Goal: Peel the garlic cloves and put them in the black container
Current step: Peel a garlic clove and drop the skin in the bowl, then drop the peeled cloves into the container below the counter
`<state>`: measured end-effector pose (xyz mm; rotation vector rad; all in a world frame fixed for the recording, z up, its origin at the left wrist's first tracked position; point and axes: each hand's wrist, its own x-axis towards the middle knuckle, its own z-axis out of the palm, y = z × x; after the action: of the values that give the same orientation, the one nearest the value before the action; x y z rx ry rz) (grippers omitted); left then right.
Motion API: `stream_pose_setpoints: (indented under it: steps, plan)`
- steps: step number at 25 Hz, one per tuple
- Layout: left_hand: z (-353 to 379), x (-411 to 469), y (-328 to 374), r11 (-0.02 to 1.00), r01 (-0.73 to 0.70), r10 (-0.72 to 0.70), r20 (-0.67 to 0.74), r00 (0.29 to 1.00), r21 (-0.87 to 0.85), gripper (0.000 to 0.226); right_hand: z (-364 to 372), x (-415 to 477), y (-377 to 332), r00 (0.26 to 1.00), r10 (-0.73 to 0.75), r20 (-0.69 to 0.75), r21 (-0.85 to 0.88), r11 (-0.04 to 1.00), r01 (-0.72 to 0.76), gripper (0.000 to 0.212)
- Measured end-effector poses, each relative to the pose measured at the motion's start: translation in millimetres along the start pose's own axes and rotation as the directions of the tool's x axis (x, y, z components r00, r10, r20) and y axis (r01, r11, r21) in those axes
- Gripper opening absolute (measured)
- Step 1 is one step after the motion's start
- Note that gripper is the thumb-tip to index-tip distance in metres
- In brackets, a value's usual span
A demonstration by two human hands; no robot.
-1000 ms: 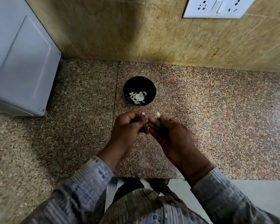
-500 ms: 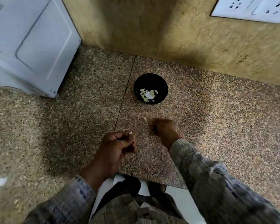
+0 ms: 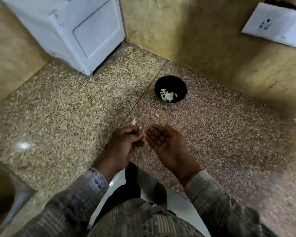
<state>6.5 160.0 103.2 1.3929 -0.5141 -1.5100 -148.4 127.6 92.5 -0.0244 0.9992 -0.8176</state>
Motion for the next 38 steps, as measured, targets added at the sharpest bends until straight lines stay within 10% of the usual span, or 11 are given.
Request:
stream_pose_setpoints:
  steps: [9,22,38]
  plan:
    - [-47.8,-144.1,-29.8,0.939,-0.239,0.162,-0.295,0.942,-0.247,0.023,31.7,-65.1,56.7,0.945,0.202,0.255,-0.326,0.939,-0.113,0.048]
    - [-235.4,-393.8,-132.6,0.792,-0.52,0.097,-0.776,0.624,-0.319,0.014,83.9,-160.7,343.9,0.779,0.571,0.257,-0.716,0.655,-0.244,0.046]
    - [-425.8,-457.5,-359.0,0.583,-0.648,-0.407,-0.867,0.289,-0.49,0.015,33.3,-118.0,694.8,0.569,0.811,-0.138,-0.99,-0.101,-0.097,0.037]
